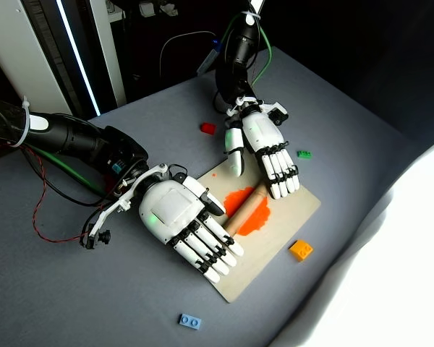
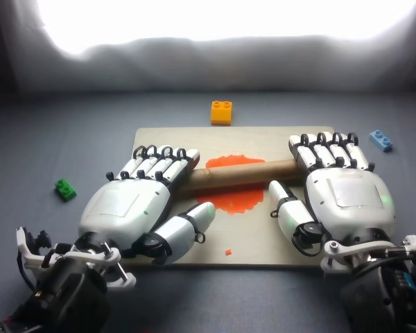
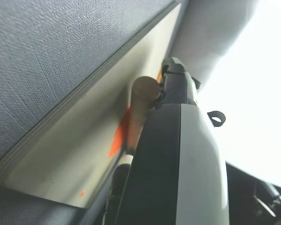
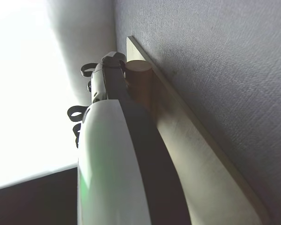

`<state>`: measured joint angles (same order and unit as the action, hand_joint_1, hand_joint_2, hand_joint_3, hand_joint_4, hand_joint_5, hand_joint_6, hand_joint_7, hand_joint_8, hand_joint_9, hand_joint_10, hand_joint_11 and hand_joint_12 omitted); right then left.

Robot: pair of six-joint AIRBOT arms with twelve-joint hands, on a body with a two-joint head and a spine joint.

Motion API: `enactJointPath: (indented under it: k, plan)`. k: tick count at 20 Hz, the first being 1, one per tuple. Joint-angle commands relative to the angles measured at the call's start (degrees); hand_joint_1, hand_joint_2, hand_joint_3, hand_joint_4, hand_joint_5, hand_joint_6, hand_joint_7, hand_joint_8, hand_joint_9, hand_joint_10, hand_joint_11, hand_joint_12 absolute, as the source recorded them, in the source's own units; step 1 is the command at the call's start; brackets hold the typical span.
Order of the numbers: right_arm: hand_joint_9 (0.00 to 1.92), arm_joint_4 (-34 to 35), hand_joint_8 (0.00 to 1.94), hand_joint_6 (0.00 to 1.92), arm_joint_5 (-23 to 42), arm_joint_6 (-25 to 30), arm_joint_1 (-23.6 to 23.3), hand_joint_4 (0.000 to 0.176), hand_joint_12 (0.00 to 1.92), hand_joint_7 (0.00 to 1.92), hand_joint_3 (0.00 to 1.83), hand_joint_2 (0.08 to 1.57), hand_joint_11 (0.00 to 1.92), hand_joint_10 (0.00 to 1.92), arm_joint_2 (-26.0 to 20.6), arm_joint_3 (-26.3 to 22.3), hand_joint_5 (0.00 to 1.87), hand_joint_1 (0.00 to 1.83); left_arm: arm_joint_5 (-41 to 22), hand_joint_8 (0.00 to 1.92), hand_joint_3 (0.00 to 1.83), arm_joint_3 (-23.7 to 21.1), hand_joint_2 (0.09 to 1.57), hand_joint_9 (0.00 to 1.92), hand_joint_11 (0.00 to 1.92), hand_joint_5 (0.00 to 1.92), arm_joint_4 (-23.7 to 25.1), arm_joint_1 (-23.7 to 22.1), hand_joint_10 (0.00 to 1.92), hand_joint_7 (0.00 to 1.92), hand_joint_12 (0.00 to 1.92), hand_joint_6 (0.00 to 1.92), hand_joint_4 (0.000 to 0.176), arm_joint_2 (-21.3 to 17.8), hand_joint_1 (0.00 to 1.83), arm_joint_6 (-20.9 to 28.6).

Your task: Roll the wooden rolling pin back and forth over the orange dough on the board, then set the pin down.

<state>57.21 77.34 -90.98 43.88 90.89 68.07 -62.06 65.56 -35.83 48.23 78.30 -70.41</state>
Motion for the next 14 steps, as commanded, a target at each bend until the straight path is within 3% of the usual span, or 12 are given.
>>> enactJointPath:
  k: [1,5,14]
  plan:
    - [0.18,-0.35,0.01,0.01,1.37,-0.13,0.78,0.000,0.29,0.25,0.00,1.51,0.00,0.01,-0.06,-0.25,0.22,0.00,-0.94,0.01,0.00,-0.49,1.48,0.15,0.00,0.15,1.42,0.63,0.01,0.20,0.28,0.01,0.000,-0.03,0.00,0.43]
    - [0.19,-0.37,0.01,0.02,1.66,-0.30,0.77,0.000,0.37,0.28,0.00,1.51,0.00,0.01,-0.49,-1.13,0.27,0.00,-0.94,0.00,0.00,-1.44,1.48,0.14,0.00,0.14,1.43,0.74,0.00,0.20,0.21,0.00,0.000,-0.76,0.00,-0.03]
    - [0.18,-0.37,0.00,0.00,1.48,-0.42,0.76,0.000,0.30,0.24,0.00,1.51,0.00,0.00,-1.17,-1.73,0.22,0.00,-2.64,0.00,0.00,-2.78,1.48,0.13,0.00,0.12,2.35,1.52,0.00,0.19,0.15,0.00,0.000,-1.19,0.00,0.20]
